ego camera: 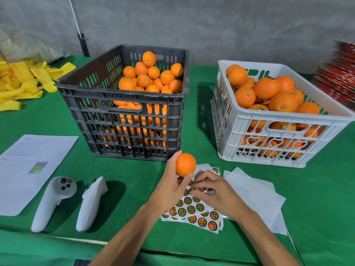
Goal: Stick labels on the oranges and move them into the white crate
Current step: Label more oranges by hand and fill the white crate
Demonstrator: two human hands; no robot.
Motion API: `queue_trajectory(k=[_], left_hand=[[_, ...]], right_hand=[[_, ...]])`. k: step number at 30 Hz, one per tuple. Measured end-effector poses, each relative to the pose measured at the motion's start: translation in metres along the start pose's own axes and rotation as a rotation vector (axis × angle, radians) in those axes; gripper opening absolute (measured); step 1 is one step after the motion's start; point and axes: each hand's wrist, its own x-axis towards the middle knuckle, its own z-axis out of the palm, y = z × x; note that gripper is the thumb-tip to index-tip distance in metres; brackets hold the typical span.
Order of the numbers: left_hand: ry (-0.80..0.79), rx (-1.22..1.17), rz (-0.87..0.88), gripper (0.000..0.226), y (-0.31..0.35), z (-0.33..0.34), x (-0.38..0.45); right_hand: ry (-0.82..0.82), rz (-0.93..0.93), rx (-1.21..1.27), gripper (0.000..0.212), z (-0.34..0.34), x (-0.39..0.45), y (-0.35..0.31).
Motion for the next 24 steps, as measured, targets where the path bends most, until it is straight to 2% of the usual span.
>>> queue_trajectory(k=[3, 5, 11, 13, 17, 24], left_hand=[[0.021, -0.052, -0.016, 0.08, -0.001, -0.001, 0.002], [0.044, -0.108, -0.034, 0.078, -0.001, -0.002, 0.003], [0.085, -0.207, -0.09, 0.072, -0.001, -0.004, 0.007], [0.086, -0.225, -0.096, 0.071, -0.001, -0.004, 0.007], [0.087, -0.241, -0.102, 0.07, 0.0, -0.004, 0.008], [0.083, -0.213, -0.093, 0.073, 0.0, -0.004, 0.007]], right_hand=[[-0.068, -0.045, -0.226, 0.051, 0.002, 0.005, -0.002], [-0.118, -0.06, -0.351, 0.057, -0.001, 0.011, -0.003], [-0.19, -0.147, -0.439, 0.049, -0.003, 0.02, -0.004], [-0.177, -0.132, -0.379, 0.044, -0.001, 0.021, -0.003], [-0.152, -0.058, -0.1, 0.034, 0.003, 0.023, -0.004], [-0.247, 0.116, 0.169, 0.029, -0.001, 0.03, -0.003]])
